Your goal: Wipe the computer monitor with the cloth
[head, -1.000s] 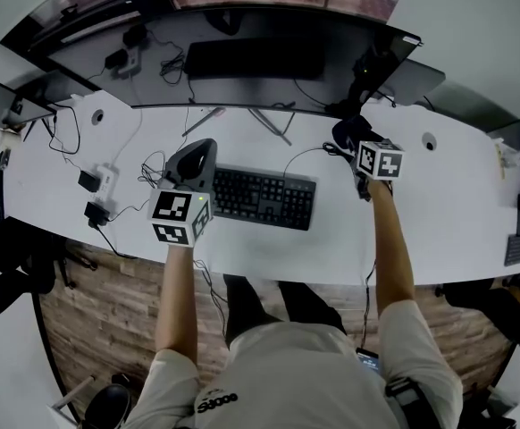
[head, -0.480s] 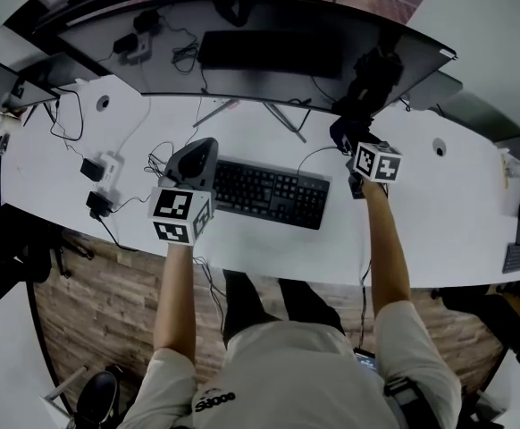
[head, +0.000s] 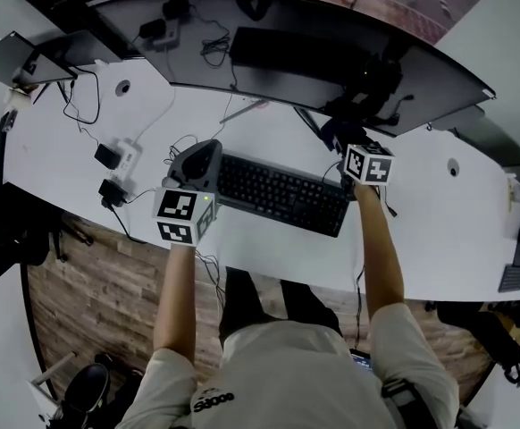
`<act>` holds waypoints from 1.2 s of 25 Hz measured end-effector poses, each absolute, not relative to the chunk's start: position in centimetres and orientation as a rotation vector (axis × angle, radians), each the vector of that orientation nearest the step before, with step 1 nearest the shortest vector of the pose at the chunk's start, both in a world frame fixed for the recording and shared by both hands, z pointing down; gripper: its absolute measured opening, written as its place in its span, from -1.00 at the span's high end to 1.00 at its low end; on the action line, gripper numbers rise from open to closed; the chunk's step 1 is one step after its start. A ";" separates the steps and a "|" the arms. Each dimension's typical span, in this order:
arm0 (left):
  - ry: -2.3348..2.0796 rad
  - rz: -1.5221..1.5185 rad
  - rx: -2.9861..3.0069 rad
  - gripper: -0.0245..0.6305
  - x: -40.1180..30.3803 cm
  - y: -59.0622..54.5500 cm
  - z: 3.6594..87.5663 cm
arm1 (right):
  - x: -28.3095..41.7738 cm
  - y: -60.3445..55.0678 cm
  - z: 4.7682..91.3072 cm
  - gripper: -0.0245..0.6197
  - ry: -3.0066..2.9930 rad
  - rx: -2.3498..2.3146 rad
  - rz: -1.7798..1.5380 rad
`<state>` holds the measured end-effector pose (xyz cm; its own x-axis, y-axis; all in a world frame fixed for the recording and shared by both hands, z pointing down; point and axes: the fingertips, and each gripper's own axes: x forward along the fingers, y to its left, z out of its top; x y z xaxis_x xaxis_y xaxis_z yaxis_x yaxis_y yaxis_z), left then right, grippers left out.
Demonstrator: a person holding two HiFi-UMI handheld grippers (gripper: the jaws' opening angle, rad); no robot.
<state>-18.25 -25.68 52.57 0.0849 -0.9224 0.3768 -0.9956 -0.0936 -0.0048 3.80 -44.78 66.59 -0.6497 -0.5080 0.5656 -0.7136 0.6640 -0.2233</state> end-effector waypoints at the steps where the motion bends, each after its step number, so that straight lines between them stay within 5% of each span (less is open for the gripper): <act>1: -1.927 0.421 2.100 0.87 -19.0 -25.3 52.7 | 2.9 -44.6 66.6 0.60 -2.418 0.939 0.596; 30: -1.988 0.309 1.997 0.87 -41.1 -21.4 53.8 | -24.8 -38.9 65.5 0.60 -2.463 0.714 0.457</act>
